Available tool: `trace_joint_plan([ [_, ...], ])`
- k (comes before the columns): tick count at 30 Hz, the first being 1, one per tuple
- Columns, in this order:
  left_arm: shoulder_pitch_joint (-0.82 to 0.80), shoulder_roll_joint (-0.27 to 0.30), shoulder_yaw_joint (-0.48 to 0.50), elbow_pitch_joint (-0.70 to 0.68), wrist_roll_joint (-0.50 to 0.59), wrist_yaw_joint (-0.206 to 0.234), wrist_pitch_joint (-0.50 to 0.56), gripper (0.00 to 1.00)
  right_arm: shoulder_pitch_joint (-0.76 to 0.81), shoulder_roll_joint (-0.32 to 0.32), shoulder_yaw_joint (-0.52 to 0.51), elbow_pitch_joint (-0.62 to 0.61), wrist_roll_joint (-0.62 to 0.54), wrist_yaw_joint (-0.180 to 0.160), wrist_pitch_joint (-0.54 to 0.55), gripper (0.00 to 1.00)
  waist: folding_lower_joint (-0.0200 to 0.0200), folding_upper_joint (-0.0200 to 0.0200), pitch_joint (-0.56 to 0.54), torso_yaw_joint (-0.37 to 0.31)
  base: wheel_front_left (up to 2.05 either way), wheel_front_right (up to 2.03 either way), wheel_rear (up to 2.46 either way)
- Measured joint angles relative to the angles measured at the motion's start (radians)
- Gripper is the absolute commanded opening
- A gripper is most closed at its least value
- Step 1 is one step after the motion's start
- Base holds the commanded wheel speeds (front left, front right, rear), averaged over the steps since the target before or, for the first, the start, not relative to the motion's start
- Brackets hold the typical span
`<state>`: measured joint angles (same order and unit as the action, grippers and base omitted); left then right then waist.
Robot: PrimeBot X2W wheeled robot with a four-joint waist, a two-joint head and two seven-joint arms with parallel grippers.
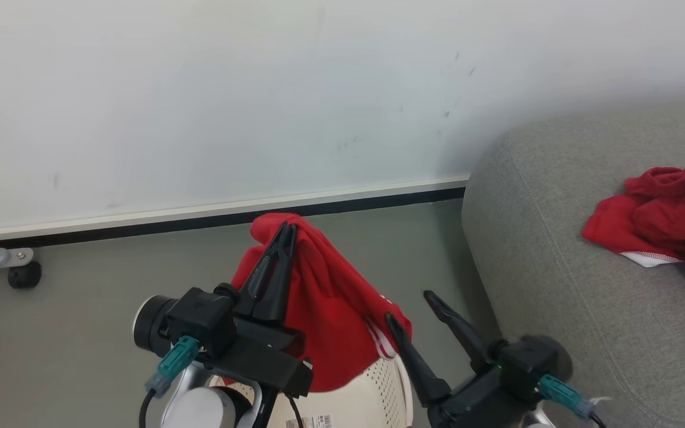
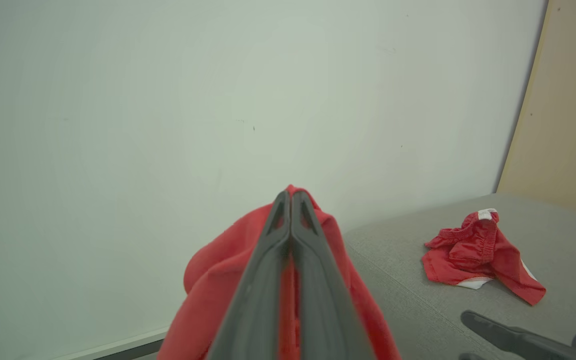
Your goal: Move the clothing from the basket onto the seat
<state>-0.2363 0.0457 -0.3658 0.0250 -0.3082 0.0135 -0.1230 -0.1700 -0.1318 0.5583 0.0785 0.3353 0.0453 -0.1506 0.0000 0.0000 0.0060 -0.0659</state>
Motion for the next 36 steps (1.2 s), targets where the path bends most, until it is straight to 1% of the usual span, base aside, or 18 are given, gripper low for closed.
trace_joint_plan([
  [5,0.000,0.001,-0.005,-0.009,0.000,0.004,0.016,0.00,-0.051,0.022,0.048,0.003,-0.002,0.025,0.010,1.00,0.0000,0.0000,0.001,0.003,0.00,0.00,0.00],
  [8,0.000,0.001,-0.012,-0.013,0.000,0.004,0.025,0.00,-0.099,0.042,0.092,0.026,-0.003,0.035,0.019,1.00,0.0000,0.0000,0.001,0.007,0.00,0.00,0.00],
  [10,-0.001,0.001,-0.026,-0.012,0.000,0.004,0.027,0.00,-0.117,0.045,0.103,0.039,-0.003,0.042,0.027,1.00,0.0000,0.0000,0.001,0.012,0.00,0.00,0.00],
  [14,-0.001,0.001,-0.036,-0.017,-0.001,0.004,0.035,0.00,-0.155,0.053,0.136,0.077,-0.003,0.052,0.037,1.00,0.0000,0.0000,0.001,0.023,0.00,0.00,0.00],
  [24,-0.002,0.002,-0.054,-0.047,-0.003,0.004,0.048,0.00,-0.254,0.062,0.183,0.210,0.009,0.061,0.053,1.00,0.0000,0.0000,0.009,0.035,0.00,0.00,0.00],
  [25,-0.002,0.002,-0.054,-0.047,-0.003,0.004,0.048,0.00,-0.254,0.062,0.183,0.210,0.009,0.061,0.053,0.61,0.0000,0.0000,0.009,0.035,0.00,0.00,0.00],
  [26,-0.002,0.002,-0.058,-0.049,-0.004,0.004,0.049,0.00,-0.264,0.062,0.186,0.222,0.013,0.061,0.053,0.35,0.0000,0.0000,0.010,0.036,0.00,0.00,0.00],
  [27,-0.002,0.002,-0.060,-0.051,-0.004,0.004,0.050,0.00,-0.273,0.063,0.189,0.234,0.020,0.062,0.053,0.05,0.0000,0.0000,0.011,0.037,0.00,0.00,0.00],
  [28,-0.004,0.002,-0.063,-0.050,-0.007,0.004,0.050,0.00,-0.280,0.063,0.190,0.244,0.028,0.062,0.053,0.00,0.0000,0.0000,0.011,0.038,0.00,0.00,0.00],
  [36,-0.005,0.002,-0.067,-0.055,-0.007,0.004,0.056,0.00,-0.312,0.064,0.219,0.288,0.061,0.066,0.035,0.00,0.0000,0.0000,0.014,0.044,0.00,0.00,0.00],
])
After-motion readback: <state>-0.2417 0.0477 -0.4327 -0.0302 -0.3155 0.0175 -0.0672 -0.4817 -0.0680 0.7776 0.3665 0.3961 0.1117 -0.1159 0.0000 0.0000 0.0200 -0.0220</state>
